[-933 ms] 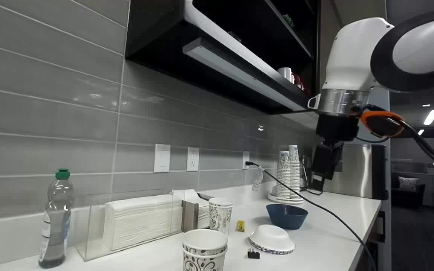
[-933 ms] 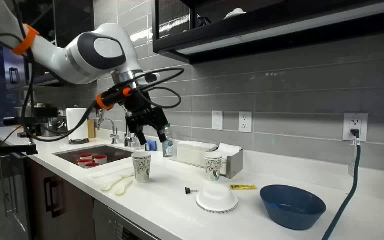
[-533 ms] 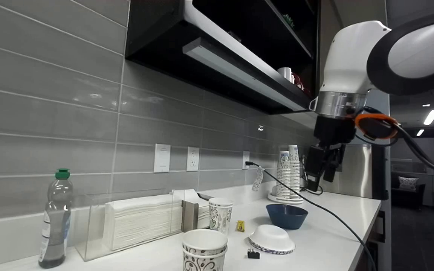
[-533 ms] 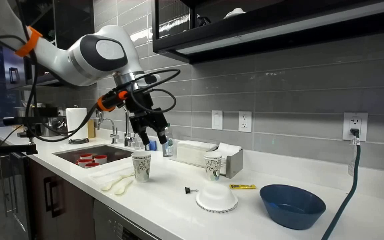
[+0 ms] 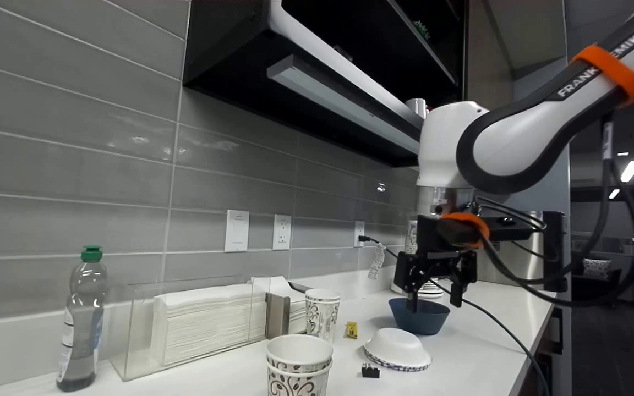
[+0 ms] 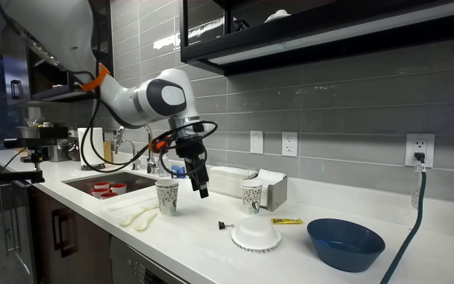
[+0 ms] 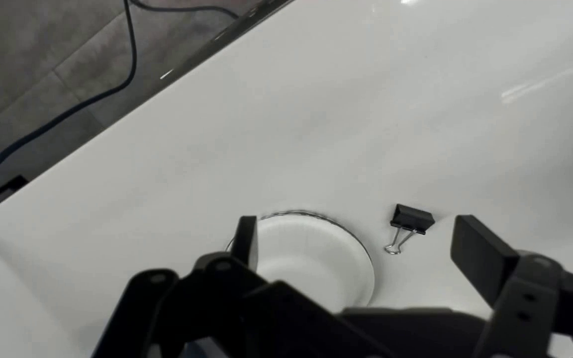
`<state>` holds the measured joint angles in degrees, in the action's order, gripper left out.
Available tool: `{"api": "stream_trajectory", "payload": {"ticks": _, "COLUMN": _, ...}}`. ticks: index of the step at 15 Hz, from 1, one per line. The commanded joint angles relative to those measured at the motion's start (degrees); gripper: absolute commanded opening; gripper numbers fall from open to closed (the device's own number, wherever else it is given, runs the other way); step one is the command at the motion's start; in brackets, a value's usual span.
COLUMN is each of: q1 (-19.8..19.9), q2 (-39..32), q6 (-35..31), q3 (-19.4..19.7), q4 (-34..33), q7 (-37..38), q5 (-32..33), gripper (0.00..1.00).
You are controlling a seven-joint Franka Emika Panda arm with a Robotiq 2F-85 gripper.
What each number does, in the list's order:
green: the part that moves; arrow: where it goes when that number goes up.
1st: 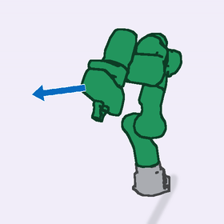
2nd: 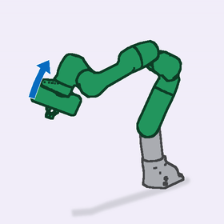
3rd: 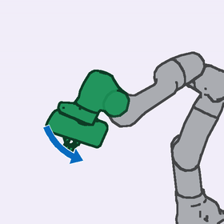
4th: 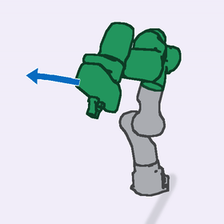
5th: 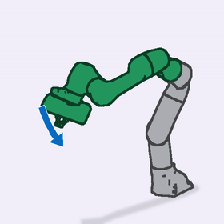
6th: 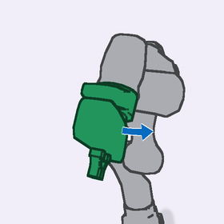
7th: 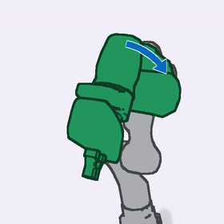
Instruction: Move the black object to the shelf above the counter
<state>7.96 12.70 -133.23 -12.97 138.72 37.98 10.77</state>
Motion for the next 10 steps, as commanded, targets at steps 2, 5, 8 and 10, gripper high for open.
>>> {"api": "stream_trajectory", "payload": {"ticks": 2, "q1": -3.3, "q2": -14.5, "q6": 6.6, "q3": 2.6, "q4": -12.0, "q7": 11.5, "q5": -1.0, "gripper": 1.0}}
{"api": "stream_trajectory", "payload": {"ticks": 5, "q1": -5.5, "q2": -11.3, "q6": 3.1, "q3": 5.2, "q4": -7.6, "q7": 8.0, "q5": -0.1, "gripper": 1.0}}
{"api": "stream_trajectory", "payload": {"ticks": 8, "q1": -5.7, "q2": -10.4, "q6": 3.1, "q3": 5.5, "q4": -7.2, "q7": 7.9, "q5": -0.1, "gripper": 1.0}}
{"api": "stream_trajectory", "payload": {"ticks": 10, "q1": -6.3, "q2": -12.5, "q6": -1.9, "q3": 6.6, "q4": -7.0, "q7": 5.2, "q5": -6.2, "gripper": 1.0}}
